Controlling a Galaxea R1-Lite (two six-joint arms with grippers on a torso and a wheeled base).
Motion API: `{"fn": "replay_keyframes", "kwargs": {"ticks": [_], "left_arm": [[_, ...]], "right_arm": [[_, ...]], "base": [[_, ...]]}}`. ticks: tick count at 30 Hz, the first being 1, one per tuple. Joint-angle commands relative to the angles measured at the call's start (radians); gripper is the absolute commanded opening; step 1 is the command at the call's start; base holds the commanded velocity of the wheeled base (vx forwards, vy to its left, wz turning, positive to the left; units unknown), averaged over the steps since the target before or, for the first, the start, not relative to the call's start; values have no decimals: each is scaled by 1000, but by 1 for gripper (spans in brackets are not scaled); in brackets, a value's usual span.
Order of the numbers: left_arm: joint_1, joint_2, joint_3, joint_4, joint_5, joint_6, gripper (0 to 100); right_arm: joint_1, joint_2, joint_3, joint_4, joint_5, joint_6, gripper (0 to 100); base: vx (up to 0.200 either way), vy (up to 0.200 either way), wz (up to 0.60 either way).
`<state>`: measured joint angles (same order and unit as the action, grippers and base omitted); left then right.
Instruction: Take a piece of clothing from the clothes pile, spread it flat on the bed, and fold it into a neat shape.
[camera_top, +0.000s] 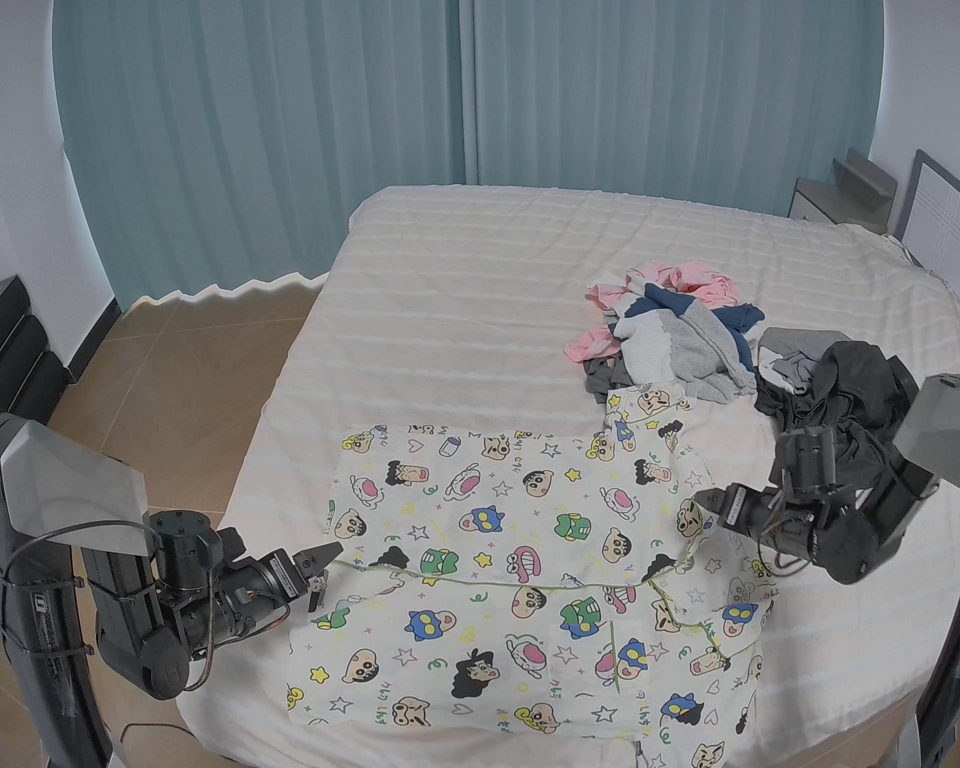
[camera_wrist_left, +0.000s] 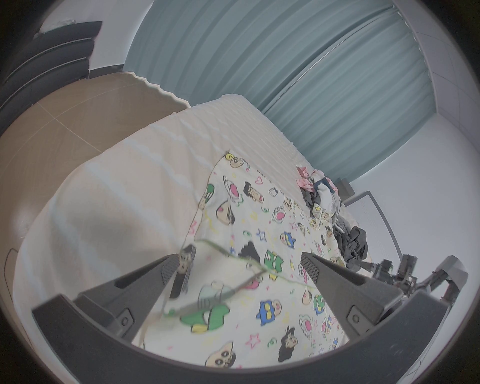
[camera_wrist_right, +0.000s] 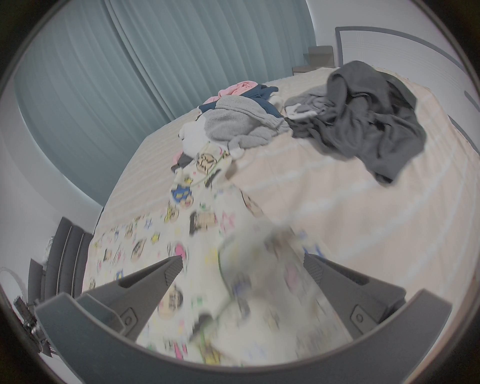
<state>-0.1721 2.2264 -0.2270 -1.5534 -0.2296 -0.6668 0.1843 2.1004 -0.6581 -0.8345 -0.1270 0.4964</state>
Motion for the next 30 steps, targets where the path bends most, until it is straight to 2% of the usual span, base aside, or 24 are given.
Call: {"fn": "replay_keyframes", "kwargs": {"ticks": [1,5,7,11,15,18,20,23,25,28,30], "left_arm": [[-44,-2,15,-17,78,-2,100],[-58,-2,21,-17,90,0,100],[-70,-2,17,-17,127,0,100],[-92,-7,8,-17,211,16,100],[-98,-34,12,-17,217,58,100],[-96,-111,-12,-11,222,69,100],[-99,-146,-38,33,222,75,100],[-156,-217,-40,240,248,67,100],[-198,-254,-5,306,292,-23,100],[-236,-252,21,312,296,-214,100],[-256,-218,32,309,296,-301,100]], "right_arm": [[63,-296,327,-81,1,21,100],[64,-336,414,-97,0,22,100],[70,-352,456,-114,0,34,100],[118,-356,497,-155,-10,134,100],[149,-352,532,-176,-16,159,100],[176,-356,555,-187,-16,165,100],[189,-356,568,-196,-19,169,100],[224,-353,591,-229,-37,194,100],[251,-350,607,-245,-48,217,100],[277,-349,617,-262,-54,228,100],[281,-353,618,-267,-62,229,100]], "base": [[-200,0,0],[-200,0,0],[-200,0,0],[-200,0,0],[-200,0,0],[0,0,0],[0,0,0],[0,0,0],[0,0,0],[0,0,0],[0,0,0]]}}
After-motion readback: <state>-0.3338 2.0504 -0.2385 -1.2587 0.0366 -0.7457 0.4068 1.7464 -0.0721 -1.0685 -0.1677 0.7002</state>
